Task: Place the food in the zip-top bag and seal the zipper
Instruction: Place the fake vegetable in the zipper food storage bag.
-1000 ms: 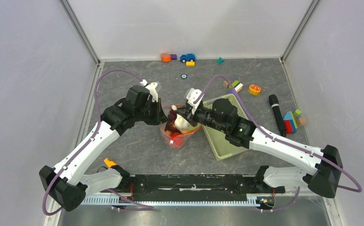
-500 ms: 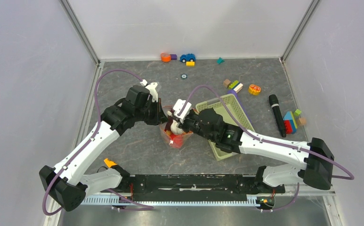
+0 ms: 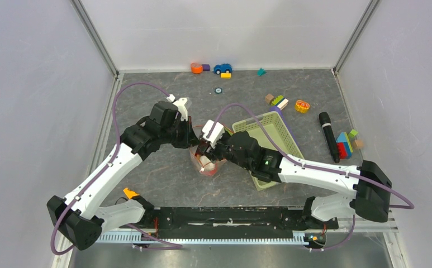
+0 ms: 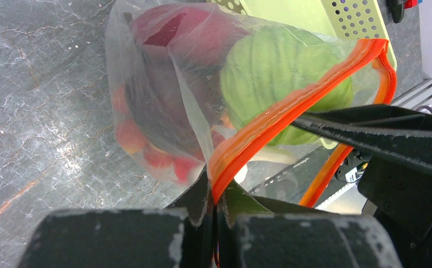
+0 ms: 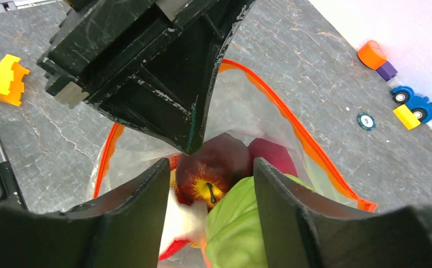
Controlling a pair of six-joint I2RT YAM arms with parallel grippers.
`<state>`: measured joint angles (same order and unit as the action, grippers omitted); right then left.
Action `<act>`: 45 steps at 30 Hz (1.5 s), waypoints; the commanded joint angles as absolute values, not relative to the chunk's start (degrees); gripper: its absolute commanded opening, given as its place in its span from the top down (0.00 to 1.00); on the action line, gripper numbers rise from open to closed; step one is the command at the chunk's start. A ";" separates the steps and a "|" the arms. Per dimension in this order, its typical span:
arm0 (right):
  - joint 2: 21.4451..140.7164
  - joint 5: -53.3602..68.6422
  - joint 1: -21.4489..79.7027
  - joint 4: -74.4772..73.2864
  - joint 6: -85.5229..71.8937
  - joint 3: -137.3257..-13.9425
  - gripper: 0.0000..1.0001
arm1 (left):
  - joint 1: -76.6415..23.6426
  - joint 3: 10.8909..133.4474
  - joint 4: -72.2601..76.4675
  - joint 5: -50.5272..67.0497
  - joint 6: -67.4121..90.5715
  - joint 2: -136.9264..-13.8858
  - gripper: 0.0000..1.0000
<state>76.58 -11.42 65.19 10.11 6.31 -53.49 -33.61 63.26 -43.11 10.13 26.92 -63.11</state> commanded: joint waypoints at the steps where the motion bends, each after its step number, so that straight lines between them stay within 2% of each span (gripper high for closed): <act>1: 73.89 -13.16 65.39 10.85 6.98 -54.23 0.34 | -33.66 63.54 -40.86 10.38 24.52 -63.05 0.97; 5: 71.58 -15.49 65.40 10.94 7.16 -54.40 0.20 | -33.68 63.63 -40.85 10.06 24.59 -62.93 0.97; 9: 69.04 -15.87 65.45 11.17 9.24 -54.51 0.14 | -33.66 63.63 -40.87 10.20 24.53 -63.13 0.97; 12: 68.18 -20.60 65.37 12.16 10.37 -54.79 0.06 | -33.66 63.79 -40.87 10.92 24.51 -63.52 0.97; 16: 68.86 -28.41 64.11 9.31 10.20 -57.56 0.04 | -33.66 63.81 -40.86 10.90 24.60 -63.52 0.97; 19: 70.35 -26.61 61.85 3.05 7.42 -60.37 0.07 | -33.66 63.81 -40.87 10.86 24.69 -63.28 0.97; 24: 73.19 -17.22 56.76 -4.83 2.30 -63.33 0.15 | -33.71 63.90 -40.87 10.77 24.47 -63.33 0.97; 31: 76.25 -7.98 52.10 -8.13 0.09 -64.87 0.29 | -33.66 64.03 -40.78 12.02 24.82 -63.72 0.97; 33: 77.13 -7.19 51.31 -8.23 -2.06 -65.35 0.41 | -33.66 63.99 -40.40 12.46 24.97 -63.92 0.97; 37: 78.09 -7.84 50.37 -7.92 -5.74 -67.31 0.76 | -33.66 65.09 -39.99 16.34 25.56 -64.75 0.94; 39: 78.14 -8.39 50.36 -7.01 -8.67 -68.16 0.89 | -33.68 66.08 -40.09 17.19 25.53 -64.83 0.74; 40: 78.20 -9.62 50.37 -6.92 -10.44 -68.49 0.99 | -33.64 66.49 -40.22 16.87 25.64 -64.38 0.55; 43: 79.21 -14.78 50.28 -9.71 -15.48 -70.32 1.00 | -33.67 66.98 -39.03 15.04 26.67 -61.70 0.10; 44: 79.99 -16.53 50.10 -11.66 -16.53 -71.82 1.00 | -33.67 66.56 -37.60 14.86 27.03 -60.42 0.01; 45: 81.08 -18.52 49.75 -14.16 -17.77 -73.51 1.00 | -33.66 66.13 -36.18 15.14 27.21 -58.78 0.00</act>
